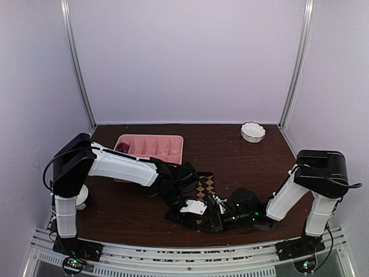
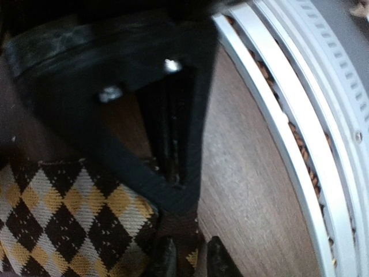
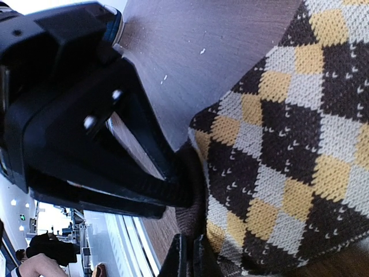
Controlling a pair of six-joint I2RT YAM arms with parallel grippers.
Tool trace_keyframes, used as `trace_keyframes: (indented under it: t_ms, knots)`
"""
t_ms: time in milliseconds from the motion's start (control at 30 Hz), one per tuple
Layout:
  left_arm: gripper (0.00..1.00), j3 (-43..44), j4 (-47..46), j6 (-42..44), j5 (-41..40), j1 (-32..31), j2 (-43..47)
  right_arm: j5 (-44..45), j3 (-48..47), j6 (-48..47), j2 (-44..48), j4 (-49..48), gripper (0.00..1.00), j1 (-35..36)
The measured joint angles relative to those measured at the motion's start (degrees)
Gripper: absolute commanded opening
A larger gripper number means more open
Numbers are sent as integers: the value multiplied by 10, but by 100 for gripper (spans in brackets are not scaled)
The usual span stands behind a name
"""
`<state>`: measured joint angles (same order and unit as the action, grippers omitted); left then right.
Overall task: Roll the socks
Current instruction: Roll the sock at the center of the board.
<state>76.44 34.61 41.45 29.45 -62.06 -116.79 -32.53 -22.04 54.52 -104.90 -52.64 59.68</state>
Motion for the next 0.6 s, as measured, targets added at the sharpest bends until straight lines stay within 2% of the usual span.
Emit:
trace_keyframes:
  t_ms: [100, 267, 367, 433, 600]
  knots:
    - [32, 0, 12, -2, 13, 2, 0, 0, 2, 2, -1, -7, 0, 0]
    - [17, 0, 12, -3, 14, 3, -1, 0, 2, 3, -2, -9, 0, 0]
    - [11, 7, 11, -6, 14, 7, -8, 1, 4, 4, -2, -11, 0, 0]
    - [12, 9, 11, -5, 14, 9, -10, 2, 10, 6, -2, -18, 0, 0]
    - [23, 6, 12, 13, 15, 9, -10, 2, 21, 20, -11, -53, 0, -2]
